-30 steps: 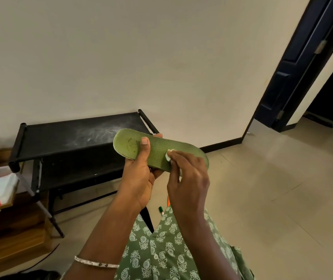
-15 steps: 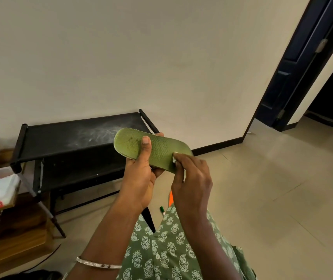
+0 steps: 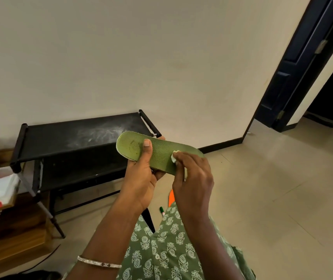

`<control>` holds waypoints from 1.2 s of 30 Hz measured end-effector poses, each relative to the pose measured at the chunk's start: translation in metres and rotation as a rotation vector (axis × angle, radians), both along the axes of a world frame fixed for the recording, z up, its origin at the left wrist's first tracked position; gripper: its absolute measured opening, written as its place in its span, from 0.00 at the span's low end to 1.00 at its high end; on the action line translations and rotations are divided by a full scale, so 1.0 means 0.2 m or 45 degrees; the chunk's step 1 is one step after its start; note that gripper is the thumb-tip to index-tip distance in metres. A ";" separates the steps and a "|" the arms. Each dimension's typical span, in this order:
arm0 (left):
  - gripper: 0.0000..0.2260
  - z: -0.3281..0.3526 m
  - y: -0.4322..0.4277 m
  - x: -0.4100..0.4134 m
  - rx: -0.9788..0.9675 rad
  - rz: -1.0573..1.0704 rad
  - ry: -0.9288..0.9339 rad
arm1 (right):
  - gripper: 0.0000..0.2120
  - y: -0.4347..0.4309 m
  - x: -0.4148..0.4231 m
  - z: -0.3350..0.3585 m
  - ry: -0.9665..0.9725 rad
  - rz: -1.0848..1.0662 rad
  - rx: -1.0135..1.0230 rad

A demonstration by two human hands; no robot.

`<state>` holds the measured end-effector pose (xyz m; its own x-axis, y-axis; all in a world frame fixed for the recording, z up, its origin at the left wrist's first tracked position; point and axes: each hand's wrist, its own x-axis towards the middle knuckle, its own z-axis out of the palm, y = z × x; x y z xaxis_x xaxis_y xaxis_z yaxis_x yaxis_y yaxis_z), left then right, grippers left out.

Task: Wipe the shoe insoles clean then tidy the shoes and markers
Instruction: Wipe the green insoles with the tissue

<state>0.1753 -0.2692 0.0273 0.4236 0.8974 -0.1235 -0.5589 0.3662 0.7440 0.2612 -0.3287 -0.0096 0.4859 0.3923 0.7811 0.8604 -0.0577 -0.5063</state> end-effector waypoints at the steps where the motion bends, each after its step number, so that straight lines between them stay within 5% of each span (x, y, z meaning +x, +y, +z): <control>1: 0.18 -0.01 0.00 0.01 -0.001 -0.002 0.002 | 0.11 0.00 -0.03 0.00 -0.011 -0.004 0.004; 7: 0.16 -0.02 -0.02 0.02 -0.041 -0.046 0.019 | 0.10 0.02 -0.12 0.04 -0.059 0.148 -0.032; 13: 0.19 -0.03 0.00 0.02 -0.004 -0.044 0.043 | 0.17 -0.03 0.07 0.05 0.375 0.114 -0.160; 19: 0.18 -0.03 0.00 0.01 0.027 -0.069 0.057 | 0.09 -0.04 0.14 0.04 0.574 0.196 -0.208; 29: 0.11 -0.05 -0.05 0.05 0.108 -0.096 0.078 | 0.06 -0.04 -0.03 0.09 0.322 0.259 -0.071; 36: 0.19 -0.01 -0.01 0.00 0.114 -0.055 0.045 | 0.07 -0.05 0.12 0.02 0.381 0.054 -0.073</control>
